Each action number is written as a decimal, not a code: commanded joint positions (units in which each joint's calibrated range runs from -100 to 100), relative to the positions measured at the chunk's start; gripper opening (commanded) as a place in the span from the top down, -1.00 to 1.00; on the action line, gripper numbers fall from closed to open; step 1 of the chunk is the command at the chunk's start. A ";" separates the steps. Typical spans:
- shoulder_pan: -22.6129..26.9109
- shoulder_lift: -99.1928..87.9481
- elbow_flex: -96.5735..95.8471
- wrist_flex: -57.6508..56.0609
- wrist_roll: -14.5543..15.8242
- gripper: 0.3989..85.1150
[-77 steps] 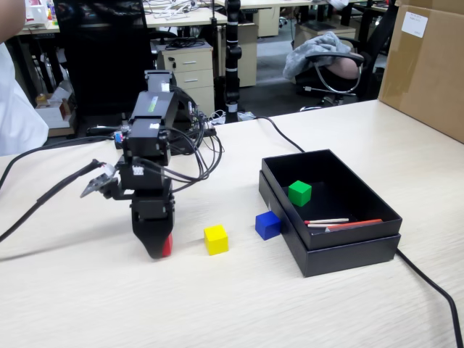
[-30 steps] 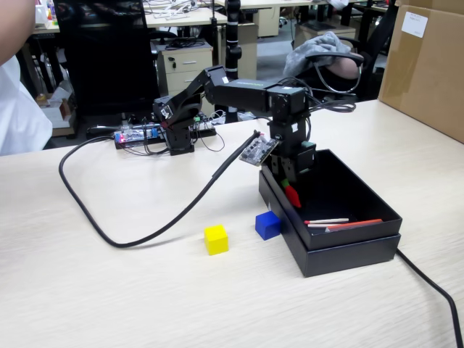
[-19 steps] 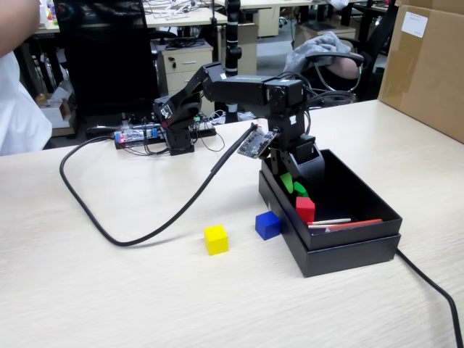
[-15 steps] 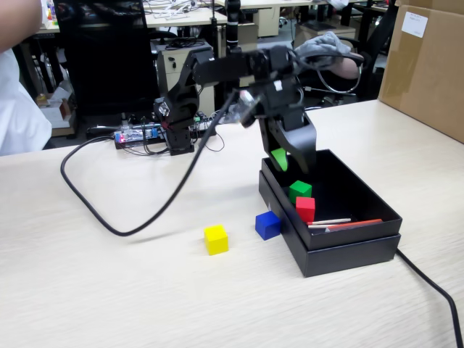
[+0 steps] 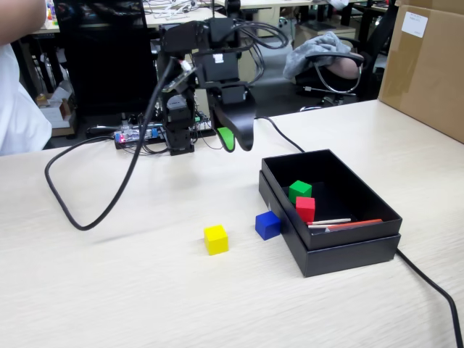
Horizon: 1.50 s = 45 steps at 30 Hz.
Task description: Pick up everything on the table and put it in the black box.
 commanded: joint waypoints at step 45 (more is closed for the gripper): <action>-4.59 39.68 22.54 2.72 2.00 -0.12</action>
